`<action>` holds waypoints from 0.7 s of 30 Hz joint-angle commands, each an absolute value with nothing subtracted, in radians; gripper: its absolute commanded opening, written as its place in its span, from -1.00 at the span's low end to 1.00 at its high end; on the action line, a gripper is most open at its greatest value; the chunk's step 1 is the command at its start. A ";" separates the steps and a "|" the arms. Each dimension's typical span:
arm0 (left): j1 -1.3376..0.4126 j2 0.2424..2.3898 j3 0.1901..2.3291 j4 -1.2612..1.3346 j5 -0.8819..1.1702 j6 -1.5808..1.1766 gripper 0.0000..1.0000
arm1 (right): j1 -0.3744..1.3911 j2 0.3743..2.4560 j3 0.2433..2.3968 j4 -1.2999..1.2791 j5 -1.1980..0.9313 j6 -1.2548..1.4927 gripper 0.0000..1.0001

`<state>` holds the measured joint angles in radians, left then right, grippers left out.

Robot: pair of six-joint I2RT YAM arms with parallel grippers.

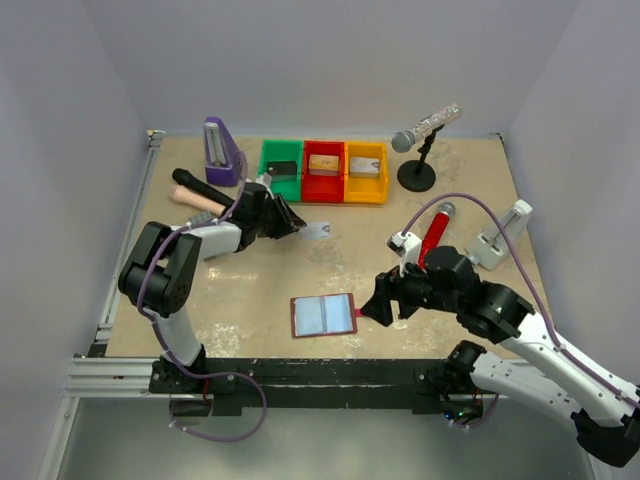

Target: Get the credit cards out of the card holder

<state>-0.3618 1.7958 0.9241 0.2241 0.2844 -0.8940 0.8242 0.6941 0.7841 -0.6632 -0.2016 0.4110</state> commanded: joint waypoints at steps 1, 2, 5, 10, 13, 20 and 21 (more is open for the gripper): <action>-0.344 1.773 0.925 0.262 0.314 -0.865 -0.26 | 0.825 0.703 0.822 -0.624 -0.206 0.403 0.53; -0.339 1.766 0.925 0.259 0.316 -0.864 -0.24 | 0.825 0.704 0.822 -0.627 -0.203 0.403 0.53; -0.330 1.730 0.937 0.221 0.313 -0.832 -0.18 | 0.825 0.713 0.815 -0.626 -0.195 0.402 0.57; -0.324 1.597 0.939 0.076 0.206 -0.755 -0.07 | 0.824 0.720 0.760 -0.597 -0.056 0.465 0.86; -0.347 1.459 0.907 -0.070 0.048 -0.759 0.06 | 0.798 0.710 0.695 -0.543 0.009 0.583 0.98; -0.639 1.210 0.799 -0.280 -0.241 -0.761 0.41 | 0.770 0.870 0.707 -0.585 0.063 0.583 0.73; -0.690 1.184 0.779 -0.299 -0.261 -0.787 0.41 | 0.759 0.882 0.690 -0.557 0.049 0.591 0.64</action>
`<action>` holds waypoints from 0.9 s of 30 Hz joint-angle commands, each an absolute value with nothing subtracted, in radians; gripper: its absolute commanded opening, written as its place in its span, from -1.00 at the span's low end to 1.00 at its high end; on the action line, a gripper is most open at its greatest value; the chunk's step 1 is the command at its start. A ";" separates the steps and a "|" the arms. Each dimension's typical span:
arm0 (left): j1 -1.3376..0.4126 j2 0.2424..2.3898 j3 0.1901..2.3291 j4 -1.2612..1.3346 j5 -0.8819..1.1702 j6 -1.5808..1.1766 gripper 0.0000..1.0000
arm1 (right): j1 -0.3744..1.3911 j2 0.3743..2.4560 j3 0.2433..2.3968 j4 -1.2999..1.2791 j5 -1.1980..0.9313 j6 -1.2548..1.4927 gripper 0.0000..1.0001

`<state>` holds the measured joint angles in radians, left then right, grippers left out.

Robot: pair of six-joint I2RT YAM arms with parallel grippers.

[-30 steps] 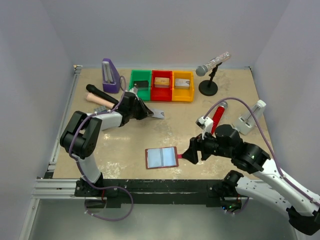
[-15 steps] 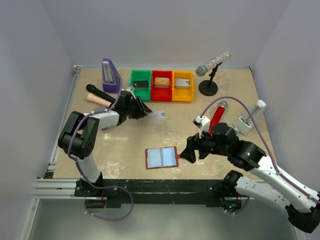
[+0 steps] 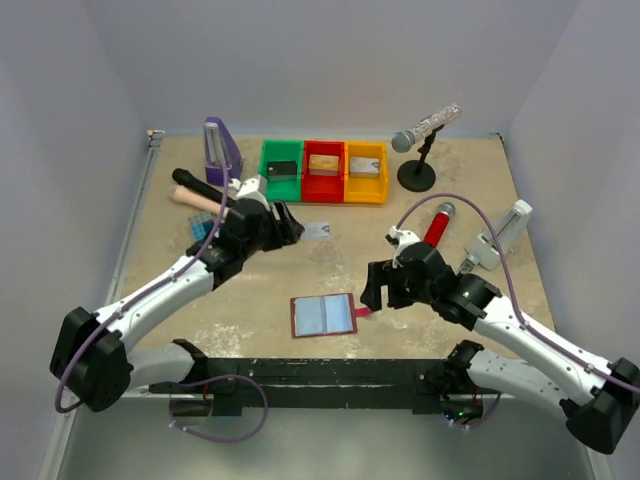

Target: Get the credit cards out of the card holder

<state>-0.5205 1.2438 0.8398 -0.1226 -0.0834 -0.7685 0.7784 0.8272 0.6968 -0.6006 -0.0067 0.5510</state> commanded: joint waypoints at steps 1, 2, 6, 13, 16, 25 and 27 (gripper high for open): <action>-0.725 1.149 0.744 -0.299 -0.270 -0.819 0.41 | 0.743 0.900 0.672 -0.531 0.023 0.592 0.51; -0.760 1.114 0.700 -0.282 -0.268 -0.851 0.41 | 0.730 0.926 0.664 -0.517 0.005 0.597 0.43; -0.828 0.954 0.565 -0.204 -0.207 -0.954 0.24 | 0.715 1.032 0.646 -0.477 -0.041 0.614 0.31; -0.955 0.897 0.462 -0.173 -0.175 -1.028 0.15 | 0.703 1.189 0.620 -0.416 -0.075 0.634 0.29; -0.985 0.916 0.396 -0.106 -0.154 -1.060 0.14 | 0.700 1.241 0.607 -0.367 -0.098 0.647 0.13; -0.988 0.913 0.357 -0.051 -0.137 -1.054 0.07 | 0.696 1.298 0.627 -0.360 -0.147 0.640 -0.48; -0.989 0.925 0.357 -0.031 -0.129 -1.052 0.07 | 0.698 1.283 0.617 -0.359 -0.153 0.635 -0.63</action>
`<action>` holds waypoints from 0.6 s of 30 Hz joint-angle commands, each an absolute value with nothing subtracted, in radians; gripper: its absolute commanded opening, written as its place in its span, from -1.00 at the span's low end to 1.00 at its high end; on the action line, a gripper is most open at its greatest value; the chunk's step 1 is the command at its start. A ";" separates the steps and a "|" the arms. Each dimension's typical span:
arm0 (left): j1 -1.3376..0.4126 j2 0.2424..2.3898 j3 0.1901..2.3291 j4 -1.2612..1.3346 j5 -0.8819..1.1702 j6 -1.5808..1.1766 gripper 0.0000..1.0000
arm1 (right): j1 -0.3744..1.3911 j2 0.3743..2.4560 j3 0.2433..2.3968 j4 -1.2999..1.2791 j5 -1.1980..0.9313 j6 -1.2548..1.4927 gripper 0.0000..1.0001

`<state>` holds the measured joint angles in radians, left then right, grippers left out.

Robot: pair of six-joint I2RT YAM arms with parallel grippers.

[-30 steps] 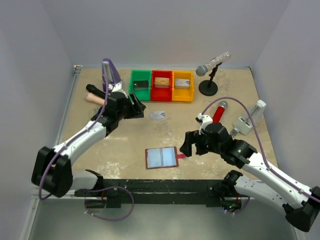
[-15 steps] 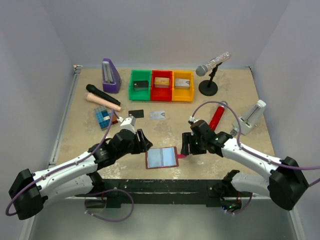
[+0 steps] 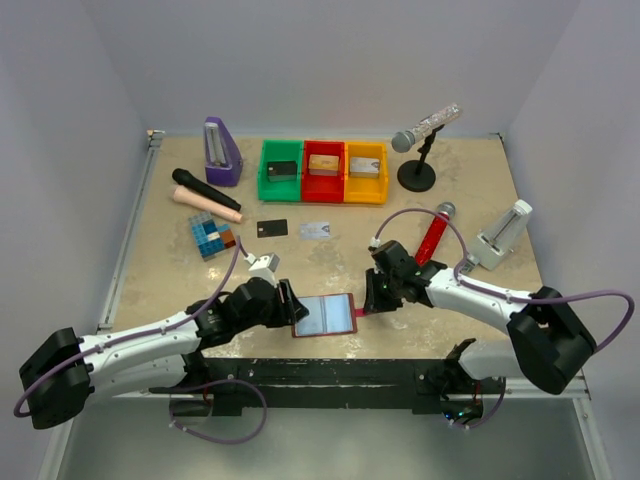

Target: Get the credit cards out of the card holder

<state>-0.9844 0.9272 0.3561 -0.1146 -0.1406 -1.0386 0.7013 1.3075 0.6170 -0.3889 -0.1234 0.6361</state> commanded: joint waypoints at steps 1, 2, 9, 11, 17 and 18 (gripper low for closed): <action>-0.988 0.933 0.356 -0.017 -0.126 -1.052 0.08 | 0.696 1.275 0.609 -0.357 -0.153 0.635 -0.73; -0.988 0.942 0.356 -0.012 -0.121 -1.052 0.08 | 0.699 1.267 0.603 -0.351 -0.167 0.638 -0.90; -0.988 1.011 0.396 0.063 -0.109 -1.012 0.11 | 0.709 1.210 0.551 -0.347 -0.221 0.661 -1.00; -0.989 1.026 0.402 0.057 -0.109 -1.012 0.12 | 0.710 1.184 0.545 -0.348 -0.224 0.664 -1.00; -0.989 1.060 0.402 0.043 -0.114 -1.020 0.12 | 0.710 1.170 0.555 -0.365 -0.222 0.650 -1.00; -0.989 1.066 0.402 0.044 -0.110 -1.020 0.12 | 0.710 1.175 0.555 -0.362 -0.225 0.649 -1.00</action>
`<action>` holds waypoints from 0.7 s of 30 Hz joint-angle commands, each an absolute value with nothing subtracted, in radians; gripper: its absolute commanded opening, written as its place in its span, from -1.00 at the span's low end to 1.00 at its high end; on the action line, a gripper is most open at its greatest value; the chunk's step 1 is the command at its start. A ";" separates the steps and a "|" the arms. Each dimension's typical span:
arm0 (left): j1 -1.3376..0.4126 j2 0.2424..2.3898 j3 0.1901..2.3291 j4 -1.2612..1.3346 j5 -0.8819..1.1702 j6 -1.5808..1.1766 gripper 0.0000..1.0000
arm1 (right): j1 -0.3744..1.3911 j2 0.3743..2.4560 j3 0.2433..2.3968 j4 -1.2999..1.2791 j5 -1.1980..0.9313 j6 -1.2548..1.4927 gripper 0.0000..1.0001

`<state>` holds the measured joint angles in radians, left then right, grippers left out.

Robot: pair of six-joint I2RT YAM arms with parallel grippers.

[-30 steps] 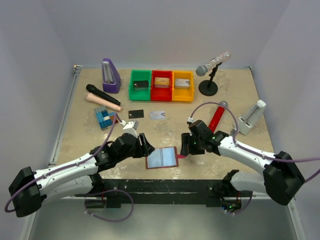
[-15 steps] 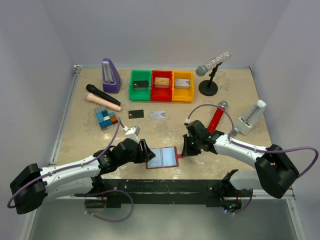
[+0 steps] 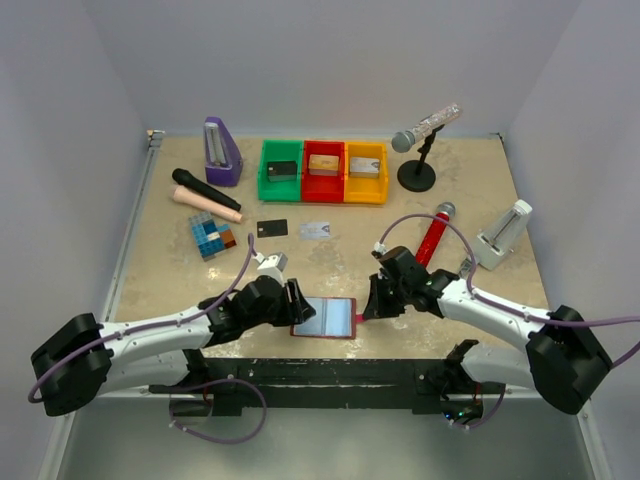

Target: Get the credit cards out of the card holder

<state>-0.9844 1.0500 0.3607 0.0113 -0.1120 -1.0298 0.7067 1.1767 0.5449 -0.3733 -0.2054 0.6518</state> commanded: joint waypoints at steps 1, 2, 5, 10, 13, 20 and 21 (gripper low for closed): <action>-0.991 1.074 0.402 0.048 -0.107 -1.017 0.13 | 0.710 1.180 0.555 -0.354 -0.229 0.650 -1.00; -0.992 1.081 0.402 0.051 -0.104 -1.017 0.12 | 0.709 1.184 0.554 -0.350 -0.230 0.650 -1.00; -1.002 1.106 0.400 0.066 -0.098 -1.014 0.11 | 0.710 1.196 0.551 -0.336 -0.242 0.652 -1.00; -1.014 1.143 0.403 0.058 -0.104 -1.026 0.10 | 0.712 1.201 0.555 -0.333 -0.252 0.652 -1.00; -1.017 1.155 0.408 0.049 -0.109 -1.031 0.10 | 0.712 1.201 0.557 -0.334 -0.255 0.649 -1.00; -1.025 1.230 0.425 0.110 -0.043 -1.014 0.09 | 0.713 1.238 0.558 -0.308 -0.279 0.647 -1.00; -1.028 1.242 0.434 0.120 -0.035 -1.009 0.09 | 0.713 1.244 0.560 -0.305 -0.282 0.647 -1.00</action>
